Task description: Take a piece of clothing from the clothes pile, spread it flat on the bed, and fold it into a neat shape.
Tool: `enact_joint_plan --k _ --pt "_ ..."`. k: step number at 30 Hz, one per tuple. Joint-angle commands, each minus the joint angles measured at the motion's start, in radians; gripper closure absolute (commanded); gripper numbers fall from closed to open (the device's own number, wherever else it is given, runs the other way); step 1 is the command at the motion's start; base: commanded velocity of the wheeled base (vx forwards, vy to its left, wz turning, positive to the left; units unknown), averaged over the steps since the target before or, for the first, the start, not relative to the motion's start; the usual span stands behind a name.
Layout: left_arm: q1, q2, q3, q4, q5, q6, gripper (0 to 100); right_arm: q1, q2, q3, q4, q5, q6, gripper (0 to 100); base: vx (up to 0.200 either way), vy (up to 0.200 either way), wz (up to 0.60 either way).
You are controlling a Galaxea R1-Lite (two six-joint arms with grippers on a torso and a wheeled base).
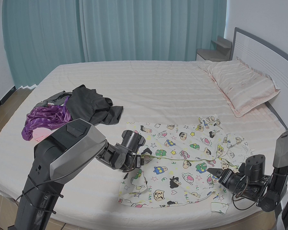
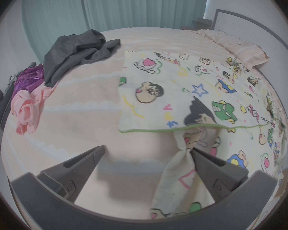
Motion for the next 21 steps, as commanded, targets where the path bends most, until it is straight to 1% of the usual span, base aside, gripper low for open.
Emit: enact_joint_plan --k 1,6,10,21 --pt "0.023 -0.008 0.008 0.001 0.006 -0.006 0 0.001 0.001 -0.001 0.0 -0.001 0.0 0 0.0 0.0 0.0" --pt "0.045 -0.03 0.033 0.001 0.006 0.0 0 0.001 0.001 0.0 -0.002 -0.001 0.0 0 0.0 0.0 0.0" --pt "0.066 -0.037 0.079 0.001 0.007 0.008 0 0.001 -0.001 0.0 0.0 -0.001 0.0 0 0.0 0.0 0.0" --pt "0.146 -0.063 0.087 -0.007 0.007 0.002 0 0.001 -0.001 0.0 -0.002 -0.001 0.0 0 0.0 0.0 0.0"
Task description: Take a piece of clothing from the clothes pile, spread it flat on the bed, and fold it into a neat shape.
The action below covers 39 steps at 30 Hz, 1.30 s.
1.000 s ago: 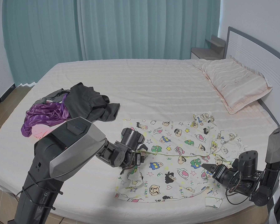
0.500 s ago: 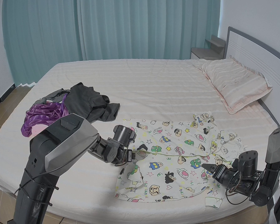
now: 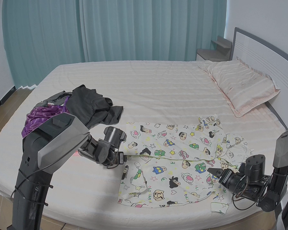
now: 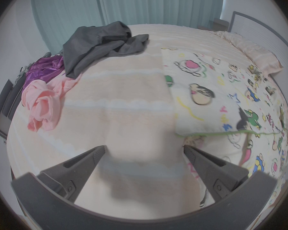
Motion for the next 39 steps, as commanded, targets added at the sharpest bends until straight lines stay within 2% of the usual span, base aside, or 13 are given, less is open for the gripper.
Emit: enact_joint_plan --k 1,6,8,9,10,11,15,18,20,26,34,39 --pt "0.022 -0.028 0.002 -0.005 -0.002 -0.01 0 0.001 -0.001 -0.001 0.0 0.0 0.0 0 0.0 0.0 0.0" --pt "0.036 -0.077 0.004 -0.005 -0.019 -0.021 0 0.001 -0.001 0.0 0.0 0.0 0.0 0 0.0 0.0 0.0" --pt "0.033 -0.106 0.02 -0.005 -0.048 -0.047 0 0.001 -0.001 0.0 0.0 0.0 0.0 0 0.0 0.0 0.0" --pt "0.026 -0.138 0.045 -0.002 -0.09 -0.076 0 0.001 -0.001 0.0 0.0 0.0 0.0 0 0.0 0.0 0.0" --pt "0.026 -0.138 0.045 -0.002 -0.09 -0.076 0 0.001 -0.001 0.0 0.0 0.0 0.0 0 0.0 0.0 0.0" --pt "0.013 -0.183 0.097 -0.003 -0.162 -0.102 0 -0.001 0.001 -0.001 0.0 0.0 0.0 0 0.0 0.0 0.0" --pt "-0.01 -0.212 0.185 -0.029 -0.231 -0.111 0 0.001 0.001 0.0 0.0 0.001 0.0 0 0.0 0.0 0.0" --pt "-0.024 -0.204 0.22 -0.071 -0.241 -0.131 0 0.001 0.001 0.0 0.0 0.001 0.0 0 0.0 0.0 0.0" --pt "-0.04 -0.178 0.275 -0.161 -0.257 -0.164 0 0.001 0.001 0.0 0.0 0.0 0.0 0 0.0 0.0 0.0" --pt "-0.056 -0.103 0.307 -0.304 -0.26 -0.173 0 0.001 0.001 0.0 -0.002 0.0 0.0 0 0.0 0.0 0.0" --pt "-0.087 -0.085 0.292 -0.358 -0.309 -0.216 0 0.001 0.003 0.0 0.0 0.0 0.0 0 0.0 0.0 0.0" --pt "-0.092 -0.054 0.258 -0.373 -0.309 -0.226 0 0.001 0.003 0.0 0.0 0.0 0.0 0 0.0 0.0 0.0"
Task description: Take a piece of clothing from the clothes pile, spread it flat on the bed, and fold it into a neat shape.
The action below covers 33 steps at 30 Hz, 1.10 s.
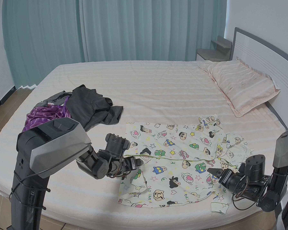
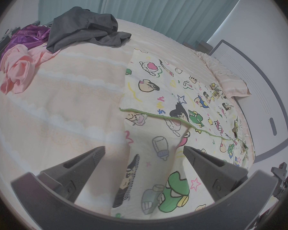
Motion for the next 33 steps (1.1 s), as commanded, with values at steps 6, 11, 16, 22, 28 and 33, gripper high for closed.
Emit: enact_joint_plan --k 6,11,16,22,28,33 --pt "-0.004 0.042 -0.038 -0.01 0.004 -0.034 0 0.001 0.002 0.0 0.0 0.0 0.0 0 0.0 0.0 0.0" --pt "0.003 0.043 -0.036 -0.007 0.007 -0.037 100 0.001 0.002 0.0 0.0 0.0 0.0 0 0.0 0.0 0.0" --pt "0.009 0.039 -0.027 0.002 0.01 -0.044 100 0.001 0.0 0.0 0.0 0.0 0.0 0 0.0 0.0 0.0" --pt "0.024 0.014 0.011 0.012 0.03 -0.037 100 0.001 0.0 0.0 0.0 0.0 0.0 0 0.0 0.0 0.0" --pt "0.029 -0.021 0.037 0.012 0.031 -0.023 100 0.001 0.0 0.0 0.0 0.0 0.0 0 0.0 0.0 0.0" --pt "0.033 -0.024 0.062 0.012 0.042 0.006 100 0.001 0.0 0.0 0.0 0.0 0.0 0 0.0 0.0 0.0"
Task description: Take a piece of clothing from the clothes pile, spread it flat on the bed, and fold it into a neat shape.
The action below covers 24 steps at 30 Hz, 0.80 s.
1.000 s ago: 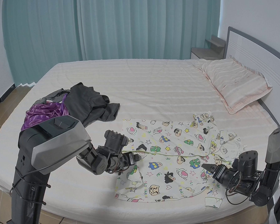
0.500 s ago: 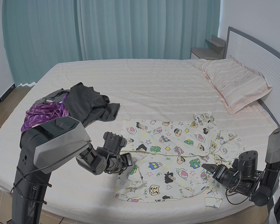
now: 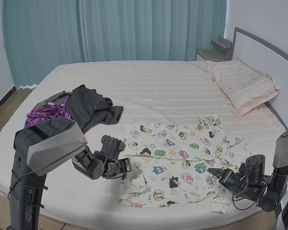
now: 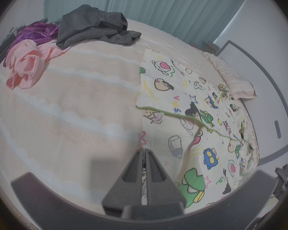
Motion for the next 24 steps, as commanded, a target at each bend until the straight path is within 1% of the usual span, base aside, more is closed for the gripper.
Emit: enact_joint_plan --k 1,21,24 --pt "0.007 -0.009 0.013 -0.002 0.008 0.001 100 0.001 0.0 0.0 -0.001 0.0 0.0 0 0.0 0.0 0.0" --pt "0.002 0.001 0.008 -0.017 -0.001 -0.009 100 0.001 0.0 0.0 -0.001 0.0 0.0 0 0.0 0.0 0.0" --pt "0.002 -0.007 0.016 -0.039 0.005 -0.008 100 0.001 0.0 0.0 -0.001 0.0 0.0 0 0.0 0.0 0.0"
